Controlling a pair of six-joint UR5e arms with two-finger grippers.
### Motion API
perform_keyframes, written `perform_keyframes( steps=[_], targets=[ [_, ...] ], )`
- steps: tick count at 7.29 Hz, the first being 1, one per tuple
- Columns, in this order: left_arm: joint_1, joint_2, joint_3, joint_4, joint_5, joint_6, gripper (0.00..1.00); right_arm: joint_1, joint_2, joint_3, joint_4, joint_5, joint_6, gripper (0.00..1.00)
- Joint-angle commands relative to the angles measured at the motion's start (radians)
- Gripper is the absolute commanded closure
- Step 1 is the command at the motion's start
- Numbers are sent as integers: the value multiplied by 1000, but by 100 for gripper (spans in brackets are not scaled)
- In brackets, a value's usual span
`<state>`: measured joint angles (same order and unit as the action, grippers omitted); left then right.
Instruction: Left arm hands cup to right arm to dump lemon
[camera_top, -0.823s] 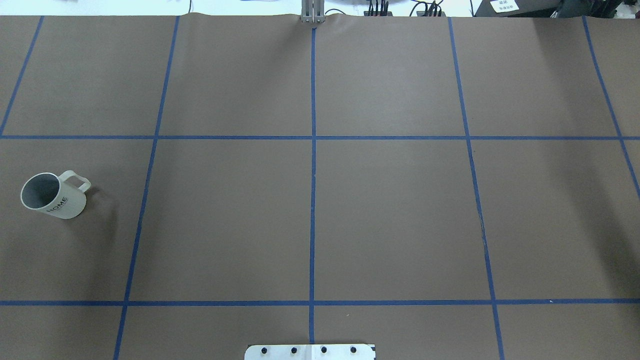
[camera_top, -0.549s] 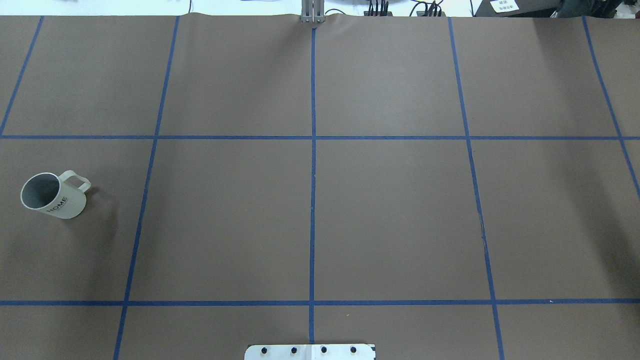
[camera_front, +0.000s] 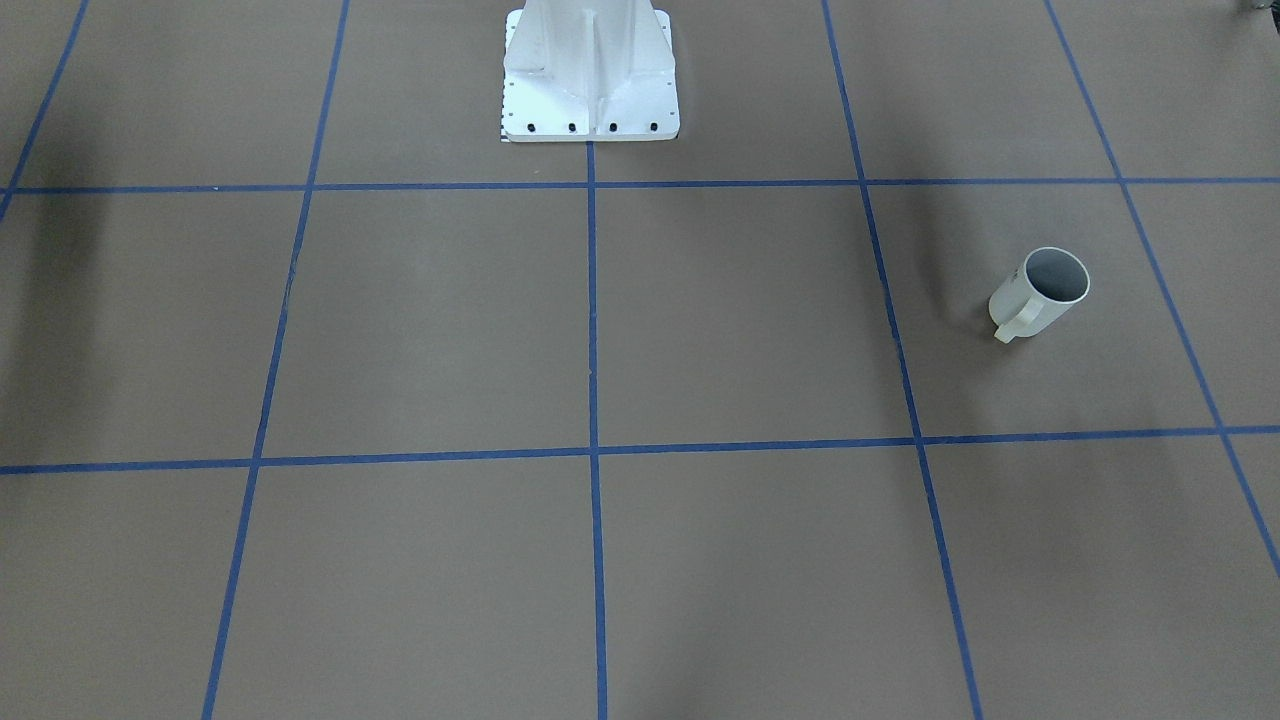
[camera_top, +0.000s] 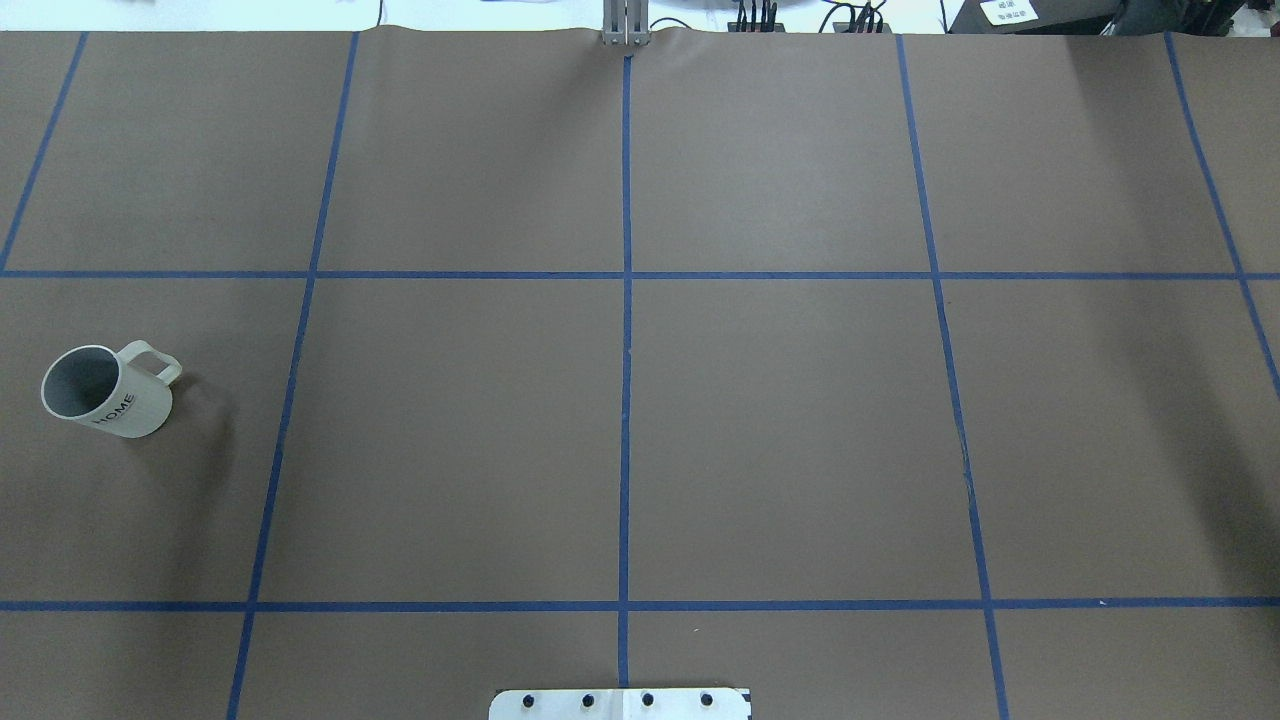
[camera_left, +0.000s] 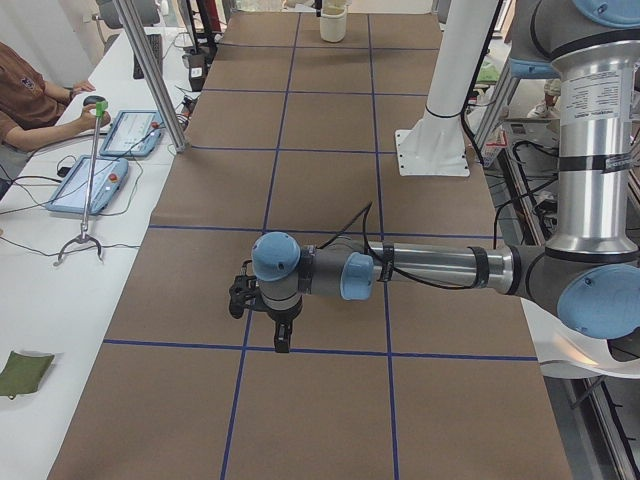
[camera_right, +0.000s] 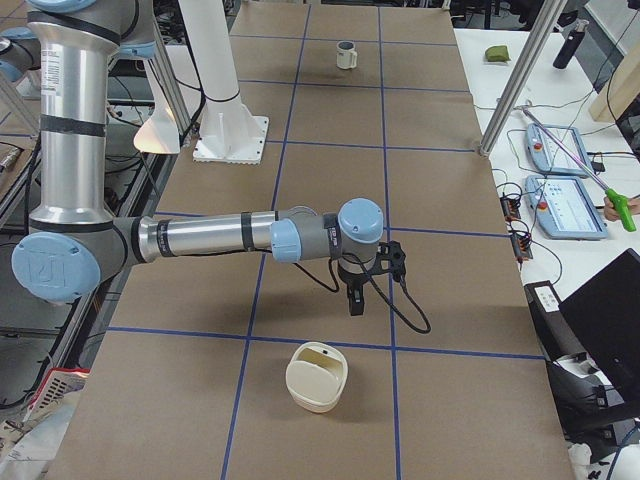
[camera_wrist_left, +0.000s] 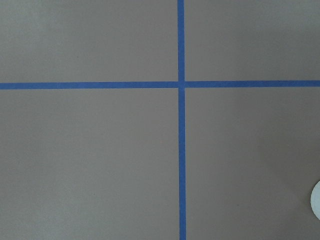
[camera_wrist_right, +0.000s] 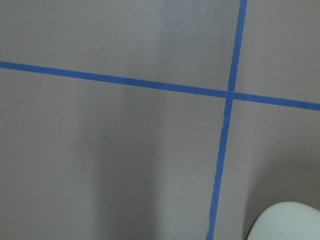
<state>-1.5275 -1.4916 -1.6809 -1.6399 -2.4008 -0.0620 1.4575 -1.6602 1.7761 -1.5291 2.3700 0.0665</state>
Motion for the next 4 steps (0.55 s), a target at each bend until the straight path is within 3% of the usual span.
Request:
perform_keyframes(
  steps=[1, 2, 4],
  targets=[
    [91, -2, 0, -105, -76, -42, 0, -3, 10, -4, 1, 0, -1, 0],
    [200, -7, -35, -194, -55, -158, 0, -3, 10, -3, 1, 2, 1, 0],
    [300, -10, -51, -314, -26, -322, 0, -6, 13, 0, 1, 3, -2, 0]
  ],
)
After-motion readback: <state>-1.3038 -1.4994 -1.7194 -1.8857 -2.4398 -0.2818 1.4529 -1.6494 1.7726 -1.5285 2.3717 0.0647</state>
